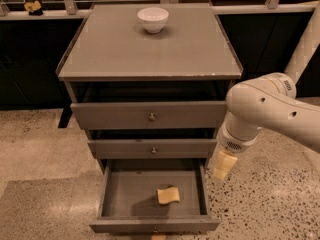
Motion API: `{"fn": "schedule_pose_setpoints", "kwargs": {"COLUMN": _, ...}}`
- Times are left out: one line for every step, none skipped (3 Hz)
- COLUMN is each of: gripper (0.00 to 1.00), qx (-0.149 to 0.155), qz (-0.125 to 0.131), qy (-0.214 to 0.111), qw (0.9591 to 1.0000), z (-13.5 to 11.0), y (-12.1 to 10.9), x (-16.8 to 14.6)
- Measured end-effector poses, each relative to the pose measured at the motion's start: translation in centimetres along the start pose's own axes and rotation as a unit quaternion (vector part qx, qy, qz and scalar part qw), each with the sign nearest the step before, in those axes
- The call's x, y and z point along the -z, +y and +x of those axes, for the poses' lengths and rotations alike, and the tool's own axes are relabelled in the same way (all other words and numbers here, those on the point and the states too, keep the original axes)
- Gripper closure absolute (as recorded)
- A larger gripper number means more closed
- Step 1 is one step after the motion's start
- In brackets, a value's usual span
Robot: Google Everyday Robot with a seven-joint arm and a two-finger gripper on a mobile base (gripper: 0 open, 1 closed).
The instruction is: Pick sponge from bottom drawer and place on counter
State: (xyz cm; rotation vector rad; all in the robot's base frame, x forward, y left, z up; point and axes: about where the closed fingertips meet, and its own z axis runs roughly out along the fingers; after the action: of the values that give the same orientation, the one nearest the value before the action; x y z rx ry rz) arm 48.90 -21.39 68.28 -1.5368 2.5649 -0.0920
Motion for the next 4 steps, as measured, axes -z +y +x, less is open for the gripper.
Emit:
{"fn": "schedule_pose_setpoints", "kwargs": {"gripper": 0.00, "qx": -0.028, "qz": -0.022, "qy": -0.034, "qw": 0.9988, "z": 1.8, "y": -0.2, "x": -0.9}}
{"fn": "schedule_pose_setpoints", "kwargs": {"gripper": 0.00, "qx": -0.069, "qz": -0.090, "qy": -0.079, "qw": 0.9905, "z": 3.7, "y": 0.1, "x": -5.7}}
{"fn": "schedule_pose_setpoints", "kwargs": {"gripper": 0.00, "qx": -0.067, "qz": -0.172, "qy": -0.072, "qw": 0.9802, "z": 2.9, "y": 2.6, "x": -13.3}}
{"fn": "schedule_pose_setpoints", "kwargs": {"gripper": 0.00, "qx": -0.046, "qz": -0.201, "qy": -0.037, "qw": 0.9778, "z": 0.9, "y": 5.1, "x": -18.9}}
